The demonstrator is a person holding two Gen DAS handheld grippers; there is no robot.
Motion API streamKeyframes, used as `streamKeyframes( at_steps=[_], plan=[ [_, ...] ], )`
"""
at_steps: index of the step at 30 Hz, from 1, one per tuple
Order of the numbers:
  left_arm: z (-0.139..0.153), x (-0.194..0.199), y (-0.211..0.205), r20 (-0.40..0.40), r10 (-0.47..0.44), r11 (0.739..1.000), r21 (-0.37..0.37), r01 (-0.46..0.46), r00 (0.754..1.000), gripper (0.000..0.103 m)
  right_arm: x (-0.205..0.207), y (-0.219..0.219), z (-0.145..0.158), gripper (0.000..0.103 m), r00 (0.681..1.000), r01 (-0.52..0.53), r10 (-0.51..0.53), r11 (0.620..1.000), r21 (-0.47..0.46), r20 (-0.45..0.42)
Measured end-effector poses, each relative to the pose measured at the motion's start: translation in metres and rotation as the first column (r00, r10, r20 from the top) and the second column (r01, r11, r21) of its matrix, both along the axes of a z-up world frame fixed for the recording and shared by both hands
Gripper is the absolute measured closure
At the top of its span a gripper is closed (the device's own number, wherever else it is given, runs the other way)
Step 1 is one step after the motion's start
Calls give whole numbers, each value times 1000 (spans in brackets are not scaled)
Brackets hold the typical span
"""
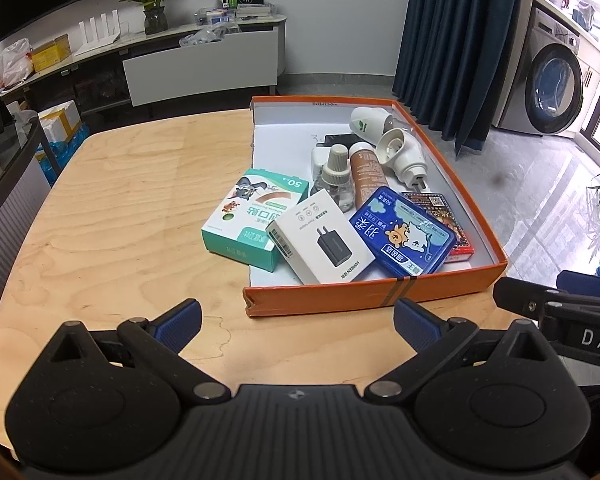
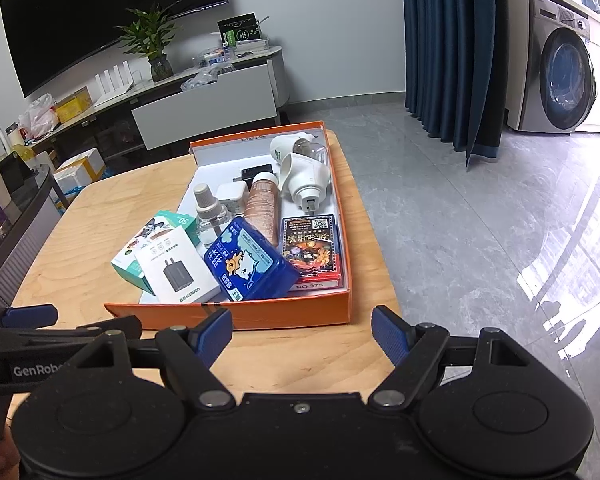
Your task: Organize rigid objects
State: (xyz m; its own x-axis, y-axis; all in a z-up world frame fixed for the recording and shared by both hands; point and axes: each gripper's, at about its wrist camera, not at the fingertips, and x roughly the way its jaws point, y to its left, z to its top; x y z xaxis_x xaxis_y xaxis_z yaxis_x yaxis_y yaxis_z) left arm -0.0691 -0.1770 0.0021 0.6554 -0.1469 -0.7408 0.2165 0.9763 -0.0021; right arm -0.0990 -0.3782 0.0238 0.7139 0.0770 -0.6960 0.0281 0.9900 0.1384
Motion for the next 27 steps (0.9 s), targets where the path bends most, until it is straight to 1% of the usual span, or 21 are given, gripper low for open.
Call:
streamKeyframes(
  at_steps=[27],
  plan=[
    [-5,3,-2,-14,-9,1000,11,10,1000,0,8,4,-3,13,1000,-2,2,1000,-6,-12]
  ],
)
